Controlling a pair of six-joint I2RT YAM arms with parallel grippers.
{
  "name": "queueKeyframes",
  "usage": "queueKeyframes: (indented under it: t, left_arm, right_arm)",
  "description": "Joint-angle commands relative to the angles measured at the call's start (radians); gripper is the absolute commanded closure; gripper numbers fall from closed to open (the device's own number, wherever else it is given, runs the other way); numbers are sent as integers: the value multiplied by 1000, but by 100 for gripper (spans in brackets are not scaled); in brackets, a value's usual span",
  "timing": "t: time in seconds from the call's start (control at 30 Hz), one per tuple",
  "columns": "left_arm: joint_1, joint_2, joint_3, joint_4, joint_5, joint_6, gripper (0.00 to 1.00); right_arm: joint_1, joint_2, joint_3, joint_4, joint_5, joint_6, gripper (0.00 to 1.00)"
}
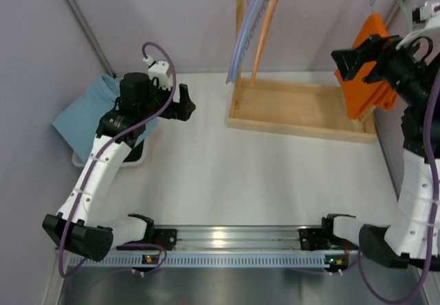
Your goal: Remove the trousers from the hanger
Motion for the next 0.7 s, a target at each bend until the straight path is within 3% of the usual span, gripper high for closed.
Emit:
queueKeyframes:
  t: [0.0, 0.13, 0.17, 0.27, 0.37, 0.47, 0.67]
  left_arm:
    - [4, -62, 25, 23, 31, 5, 1]
    - [4, -77, 25, 21, 44, 11, 1]
    - [4, -77, 25, 22, 48, 13, 1]
    - [4, -89, 25, 22, 69, 20, 1]
    - [4, -95, 26, 22, 86, 22, 1]
    - [4, -98, 25, 22, 91, 23, 1]
    - [4, -100, 16, 22, 94, 23, 1]
  right_arm:
    - [-127, 116, 196, -82, -63, -37, 1]
    - [-374, 222, 320, -84, -335, 60, 1]
    - [-496, 240, 327, -55, -397, 90, 1]
    - [-708, 299, 333, 29, -582, 192, 1]
    - [-831, 336, 303, 152, -689, 299, 1]
    - [-888, 365, 232, 311, -784, 465, 1]
    - [-866, 451, 220, 298, -775, 502, 6]
